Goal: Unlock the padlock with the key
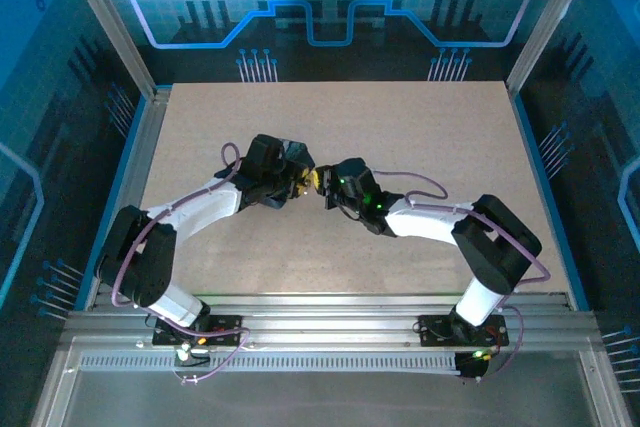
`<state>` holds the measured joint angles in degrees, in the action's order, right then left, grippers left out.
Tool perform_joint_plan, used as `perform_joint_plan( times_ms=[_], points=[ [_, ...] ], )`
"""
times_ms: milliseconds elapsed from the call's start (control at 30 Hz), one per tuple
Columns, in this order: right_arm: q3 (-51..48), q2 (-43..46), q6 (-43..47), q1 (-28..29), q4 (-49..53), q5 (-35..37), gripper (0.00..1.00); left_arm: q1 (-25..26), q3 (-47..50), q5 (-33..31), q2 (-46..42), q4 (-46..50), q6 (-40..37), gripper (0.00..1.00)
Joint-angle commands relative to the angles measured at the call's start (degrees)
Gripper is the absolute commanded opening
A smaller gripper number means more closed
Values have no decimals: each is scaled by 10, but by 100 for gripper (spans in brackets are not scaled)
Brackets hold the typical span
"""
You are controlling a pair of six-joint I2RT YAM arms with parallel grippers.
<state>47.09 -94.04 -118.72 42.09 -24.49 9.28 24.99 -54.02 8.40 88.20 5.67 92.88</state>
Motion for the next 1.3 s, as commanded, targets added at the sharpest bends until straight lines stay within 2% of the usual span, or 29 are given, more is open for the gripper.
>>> perform_joint_plan(
  times_ms=[0,67,133,167,233,300,433,533,600,667,767,1033,1267],
  points=[
    [-18,50,86,-36,54,-28,32,-7,-8,8,-29,21,-18,0],
    [-9,65,234,-68,80,-55,35,-10,-12,13,-30,33,-28,0],
    [23,62,430,-105,106,-113,36,-12,-17,22,-30,42,-36,0],
    [55,54,533,-120,123,-165,35,-13,-22,29,-27,48,-41,0],
    [121,32,753,-134,212,-238,32,-15,-32,44,-22,63,-55,0],
    [177,11,960,-130,308,-264,31,-16,-42,55,-19,79,-69,0],
    [185,21,1282,-108,377,-267,35,-20,-60,68,-13,115,-93,0],
    [121,65,1469,-79,311,-229,35,-23,-65,74,-9,128,-97,0],
    [68,94,1537,-69,219,-222,35,-25,-74,79,-3,141,-102,0],
    [41,107,1565,-62,146,-203,34,-24,-81,88,3,148,-103,0],
    [36,105,1621,-42,100,-167,35,-25,-91,97,10,156,-104,0],
    [16,87,1747,10,77,-126,38,-25,-115,109,33,165,-104,0],
    [30,71,1804,14,119,-134,39,-25,-121,108,34,168,-102,0]
  ],
)
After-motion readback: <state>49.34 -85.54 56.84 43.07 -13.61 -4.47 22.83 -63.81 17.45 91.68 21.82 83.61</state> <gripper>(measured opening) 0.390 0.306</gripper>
